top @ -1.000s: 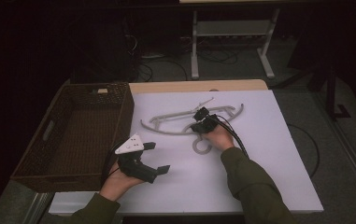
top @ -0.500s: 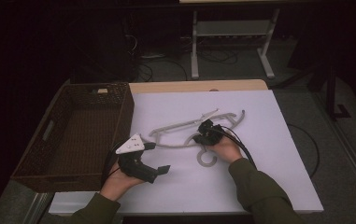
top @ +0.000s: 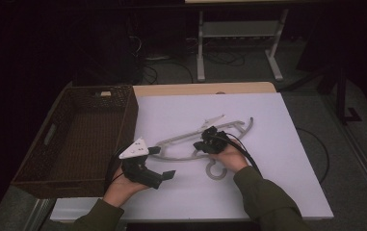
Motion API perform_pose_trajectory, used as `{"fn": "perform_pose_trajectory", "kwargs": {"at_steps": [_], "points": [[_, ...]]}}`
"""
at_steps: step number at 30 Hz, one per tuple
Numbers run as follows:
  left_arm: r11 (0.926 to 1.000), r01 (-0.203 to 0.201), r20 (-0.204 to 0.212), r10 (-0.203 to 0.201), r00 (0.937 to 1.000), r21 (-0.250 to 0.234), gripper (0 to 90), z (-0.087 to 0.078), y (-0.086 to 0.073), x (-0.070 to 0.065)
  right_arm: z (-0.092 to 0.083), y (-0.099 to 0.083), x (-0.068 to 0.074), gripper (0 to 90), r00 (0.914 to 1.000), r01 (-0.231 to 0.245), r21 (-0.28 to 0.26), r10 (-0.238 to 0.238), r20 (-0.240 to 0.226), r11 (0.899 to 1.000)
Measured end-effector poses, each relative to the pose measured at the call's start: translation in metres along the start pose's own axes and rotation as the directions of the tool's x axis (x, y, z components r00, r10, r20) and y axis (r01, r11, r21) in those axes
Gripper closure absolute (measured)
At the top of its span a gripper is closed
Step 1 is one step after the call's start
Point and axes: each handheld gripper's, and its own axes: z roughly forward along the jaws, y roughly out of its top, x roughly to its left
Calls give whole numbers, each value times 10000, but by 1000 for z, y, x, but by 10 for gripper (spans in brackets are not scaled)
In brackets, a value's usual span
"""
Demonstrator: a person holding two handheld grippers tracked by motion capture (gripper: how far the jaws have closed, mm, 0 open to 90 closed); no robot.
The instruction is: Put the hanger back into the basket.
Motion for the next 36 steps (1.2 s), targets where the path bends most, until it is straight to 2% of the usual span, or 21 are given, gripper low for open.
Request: {"fn": "perform_pose_trajectory", "kwargs": {"at_steps": [2,4,5,9,12,13,19,27,31,32,33,36], "points": [[10000,20,8,-20,10000,19,0,0,0,0,12,11,9,893,9995,120,-127,-124,-307,9998],[10000,26,3,-26,10000,44,0,0,-1,1,17,13,12,894,9993,106,-51,-108,-349,9999],[10000,52,3,-52,10000,23,0,0,-1,1,26,16,15,894,9990,169,133,-163,-412,9998],[10000,64,12,-64,10000,-16,0,-1,-2,3,34,14,18,894,9981,249,306,-231,-578,9992],[10000,93,-23,-93,10000,11,0,-1,-2,4,38,10,19,894,9972,619,588,-593,-453,9963],[10000,74,-34,-74,10000,27,0,-1,-2,3,37,9,19,894,9976,501,561,-473,-514,9972],[9999,-8,-21,8,10000,142,0,1,-2,3,33,4,23,894,9965,566,568,-530,-642,9968],[9997,-13,-18,14,10000,223,0,1,-3,3,26,-5,28,894,9921,724,679,-649,-1072,9951],[9997,-19,-28,19,10000,225,0,1,-3,3,21,-10,32,894,9862,1280,810,-1182,-1162,9885],[9998,-26,-40,27,10000,220,0,0,-3,4,19,-11,35,894,9867,1202,899,-1091,-1204,9887],[9998,7,-40,-6,10000,180,0,0,-3,3,17,-14,35,894,9841,1408,858,-1300,-1210,9863],[9999,11,-63,-10,10000,170,0,0,-2,4,11,-22,41,893,9818,1502,877,-1381,-1302,9848]]}}
